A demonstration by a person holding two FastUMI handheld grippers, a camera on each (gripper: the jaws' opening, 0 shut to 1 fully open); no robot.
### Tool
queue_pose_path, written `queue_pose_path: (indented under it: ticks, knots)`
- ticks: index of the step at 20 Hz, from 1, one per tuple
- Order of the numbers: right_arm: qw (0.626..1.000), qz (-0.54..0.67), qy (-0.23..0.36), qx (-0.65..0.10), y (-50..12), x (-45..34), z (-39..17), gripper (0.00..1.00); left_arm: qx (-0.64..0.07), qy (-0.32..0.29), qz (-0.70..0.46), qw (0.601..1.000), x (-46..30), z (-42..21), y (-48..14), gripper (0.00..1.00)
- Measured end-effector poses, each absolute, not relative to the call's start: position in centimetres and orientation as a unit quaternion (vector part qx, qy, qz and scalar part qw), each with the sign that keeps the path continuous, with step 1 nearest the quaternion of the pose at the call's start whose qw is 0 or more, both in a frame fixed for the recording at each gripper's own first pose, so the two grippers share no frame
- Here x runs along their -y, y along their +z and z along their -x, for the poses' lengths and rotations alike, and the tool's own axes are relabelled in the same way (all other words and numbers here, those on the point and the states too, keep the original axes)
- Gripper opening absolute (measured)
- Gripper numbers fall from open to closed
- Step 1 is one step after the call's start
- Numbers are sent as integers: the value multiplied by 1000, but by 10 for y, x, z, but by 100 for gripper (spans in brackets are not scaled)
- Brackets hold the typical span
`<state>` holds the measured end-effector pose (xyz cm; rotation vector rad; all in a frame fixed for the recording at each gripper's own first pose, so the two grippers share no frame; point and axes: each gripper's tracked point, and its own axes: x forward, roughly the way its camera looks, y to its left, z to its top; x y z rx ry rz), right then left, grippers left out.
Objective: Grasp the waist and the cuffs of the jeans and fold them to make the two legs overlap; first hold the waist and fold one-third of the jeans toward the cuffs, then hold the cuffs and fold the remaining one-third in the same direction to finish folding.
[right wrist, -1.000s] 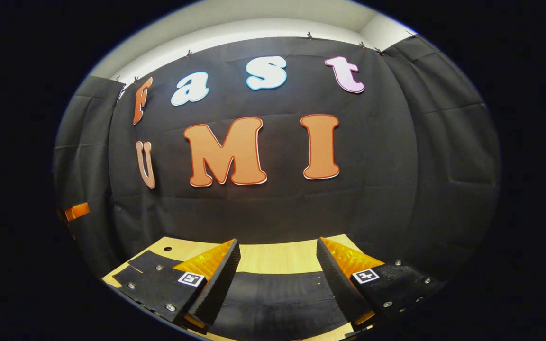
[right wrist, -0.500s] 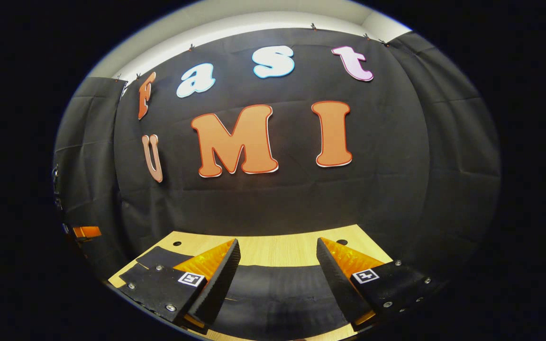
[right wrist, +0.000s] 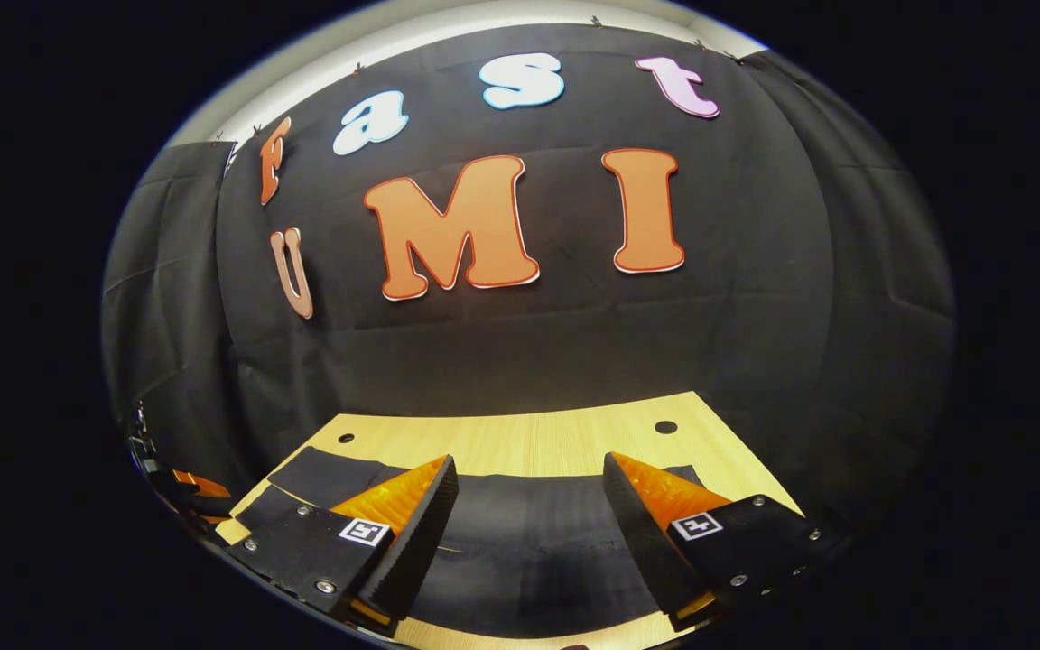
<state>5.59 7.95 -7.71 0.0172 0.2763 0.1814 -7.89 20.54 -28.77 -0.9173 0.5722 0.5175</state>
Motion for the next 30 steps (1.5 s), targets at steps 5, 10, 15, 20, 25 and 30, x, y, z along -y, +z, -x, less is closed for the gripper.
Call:
queue_pose_path:
  ticks: [5, 10, 15, 20, 25, 30]
  knots:
    - [985, -18, 70, -158, -86, -66, -59, 98, -311, 297, 486, 761, -215, 88, -355, 98]
    - [983, -17, 50, -178, -93, -50, -60, 98, -338, 334, 494, 728, -229, 83, -386, 98]
    - [982, -22, 31, -185, -93, -37, -64, 98, -334, 345, 502, 719, -247, 73, -391, 97]
    - [979, -40, 24, -197, -98, -30, -64, 98, -307, 320, 540, 716, -248, 45, -389, 96]
    - [978, -62, 19, -199, -94, -22, -62, 98, -280, 271, 555, 735, -246, 3, -387, 96]
    - [975, -88, 20, -204, -99, -18, -55, 98, -264, 276, 595, 707, -241, -10, -414, 11]
